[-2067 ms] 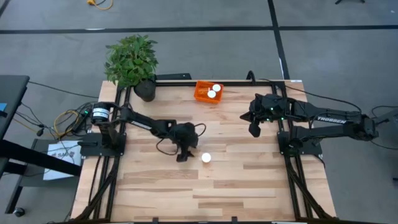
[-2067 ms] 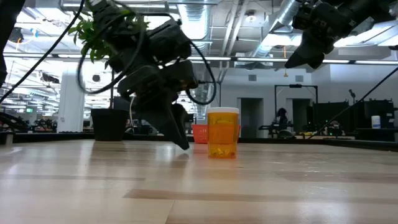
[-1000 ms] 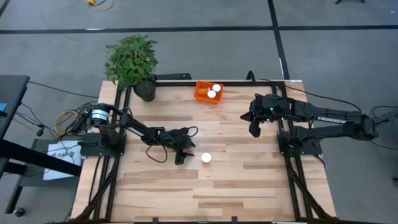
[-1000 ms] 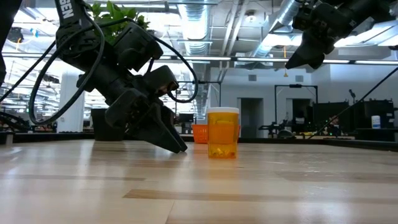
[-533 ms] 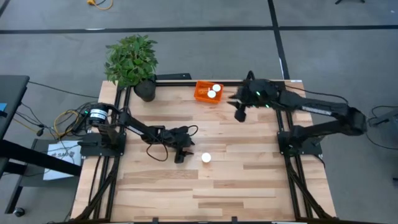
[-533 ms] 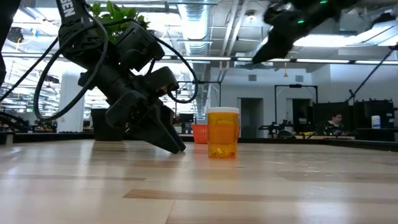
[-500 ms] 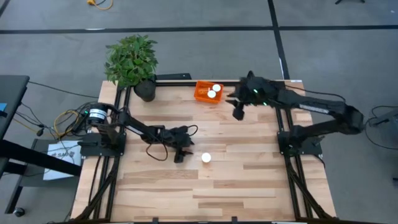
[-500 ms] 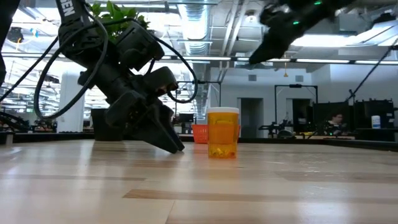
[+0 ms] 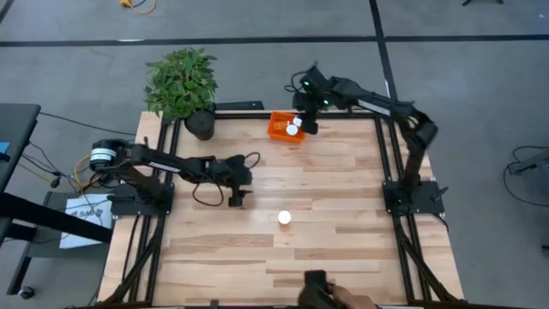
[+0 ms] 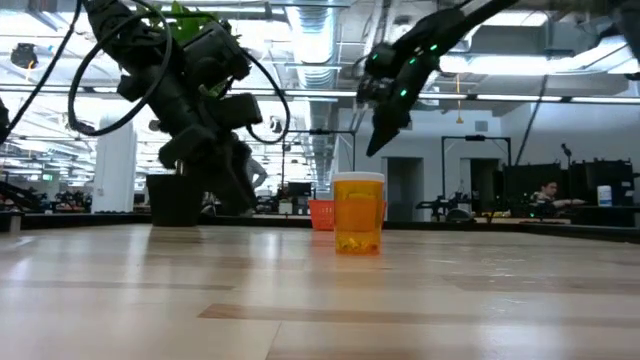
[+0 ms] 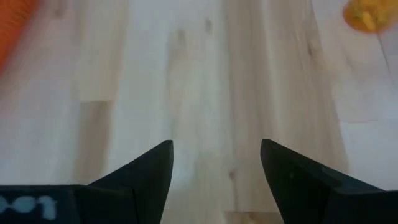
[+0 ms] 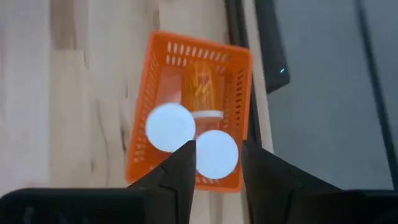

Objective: Pick and place pill bottles into a basket
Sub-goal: Put the orange medicine bottle into the orange bin

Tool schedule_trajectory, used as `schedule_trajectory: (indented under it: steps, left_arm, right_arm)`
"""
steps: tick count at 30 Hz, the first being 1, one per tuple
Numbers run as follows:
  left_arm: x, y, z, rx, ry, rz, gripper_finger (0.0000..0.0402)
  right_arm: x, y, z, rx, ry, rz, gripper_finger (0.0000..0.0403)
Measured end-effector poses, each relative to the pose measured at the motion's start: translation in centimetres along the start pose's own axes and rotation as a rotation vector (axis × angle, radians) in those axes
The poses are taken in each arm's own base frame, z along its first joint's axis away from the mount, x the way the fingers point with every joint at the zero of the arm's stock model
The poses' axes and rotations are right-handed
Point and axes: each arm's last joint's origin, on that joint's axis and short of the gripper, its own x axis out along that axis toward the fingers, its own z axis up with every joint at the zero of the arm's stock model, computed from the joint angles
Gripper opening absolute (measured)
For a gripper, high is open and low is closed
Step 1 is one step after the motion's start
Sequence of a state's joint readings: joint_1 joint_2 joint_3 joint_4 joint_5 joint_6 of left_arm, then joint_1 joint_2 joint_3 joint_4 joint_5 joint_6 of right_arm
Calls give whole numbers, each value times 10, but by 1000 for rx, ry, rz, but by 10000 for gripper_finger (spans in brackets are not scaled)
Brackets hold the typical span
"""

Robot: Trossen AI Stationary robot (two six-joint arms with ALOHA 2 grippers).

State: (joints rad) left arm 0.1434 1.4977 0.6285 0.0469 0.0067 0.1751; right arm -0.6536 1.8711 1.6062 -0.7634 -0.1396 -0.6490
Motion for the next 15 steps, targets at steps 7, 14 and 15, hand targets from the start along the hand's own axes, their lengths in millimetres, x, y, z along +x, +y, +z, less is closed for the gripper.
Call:
schedule_trajectory:
  steps: [7, 14, 15]
  left_arm:
    - [-6, 9, 2, 15, -21, 19, 233]
    - [-6, 10, -2, 10, 16, 17, 233]
    - [-6, 10, -2, 10, 19, 16, 233]
  right_arm:
    - [30, -14, 25, -121, 57, 70, 118]
    - [44, -24, 42, -175, 88, 116, 118]
    - [48, -25, 43, -182, 97, 127, 118]
